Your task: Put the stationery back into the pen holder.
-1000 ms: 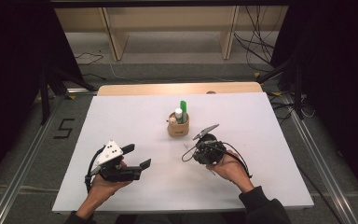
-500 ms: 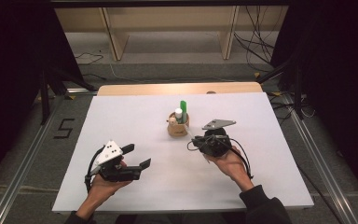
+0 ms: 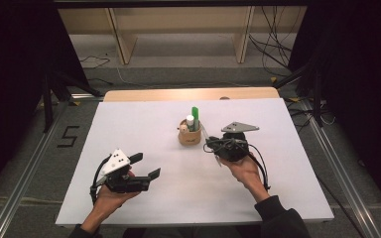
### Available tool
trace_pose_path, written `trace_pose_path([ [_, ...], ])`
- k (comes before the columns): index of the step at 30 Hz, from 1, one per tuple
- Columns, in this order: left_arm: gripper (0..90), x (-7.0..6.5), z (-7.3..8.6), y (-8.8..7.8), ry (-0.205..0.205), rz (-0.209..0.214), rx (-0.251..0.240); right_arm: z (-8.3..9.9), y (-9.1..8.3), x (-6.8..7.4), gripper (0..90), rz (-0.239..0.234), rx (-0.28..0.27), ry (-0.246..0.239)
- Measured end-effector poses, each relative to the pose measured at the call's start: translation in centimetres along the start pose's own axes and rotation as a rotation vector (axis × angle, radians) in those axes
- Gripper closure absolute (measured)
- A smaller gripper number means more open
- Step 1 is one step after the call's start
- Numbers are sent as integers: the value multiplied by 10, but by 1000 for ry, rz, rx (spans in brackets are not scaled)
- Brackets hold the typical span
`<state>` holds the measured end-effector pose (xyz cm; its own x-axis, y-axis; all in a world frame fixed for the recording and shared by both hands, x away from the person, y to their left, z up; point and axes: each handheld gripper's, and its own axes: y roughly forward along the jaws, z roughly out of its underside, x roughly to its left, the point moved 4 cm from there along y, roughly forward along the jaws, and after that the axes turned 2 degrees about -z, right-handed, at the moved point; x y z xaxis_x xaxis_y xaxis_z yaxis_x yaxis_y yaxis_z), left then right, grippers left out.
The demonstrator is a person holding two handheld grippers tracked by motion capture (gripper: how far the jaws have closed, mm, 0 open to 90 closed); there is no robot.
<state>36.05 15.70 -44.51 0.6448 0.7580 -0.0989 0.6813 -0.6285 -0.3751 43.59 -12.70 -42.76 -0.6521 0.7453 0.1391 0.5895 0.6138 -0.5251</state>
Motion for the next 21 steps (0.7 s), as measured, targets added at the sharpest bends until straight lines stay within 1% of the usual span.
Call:
trace_pose_path([
  [9,155,0,0,0,-1,0,-1,-7,2,-4,796,5,-54,20],
  [13,155,1,0,0,-2,-1,1,-12,4,-5,796,6,-75,12],
  [17,155,1,0,0,-4,-3,-2,-19,7,-7,796,5,-105,23],
  [21,155,1,0,0,-8,-4,-5,-31,12,-11,796,8,-153,43],
])
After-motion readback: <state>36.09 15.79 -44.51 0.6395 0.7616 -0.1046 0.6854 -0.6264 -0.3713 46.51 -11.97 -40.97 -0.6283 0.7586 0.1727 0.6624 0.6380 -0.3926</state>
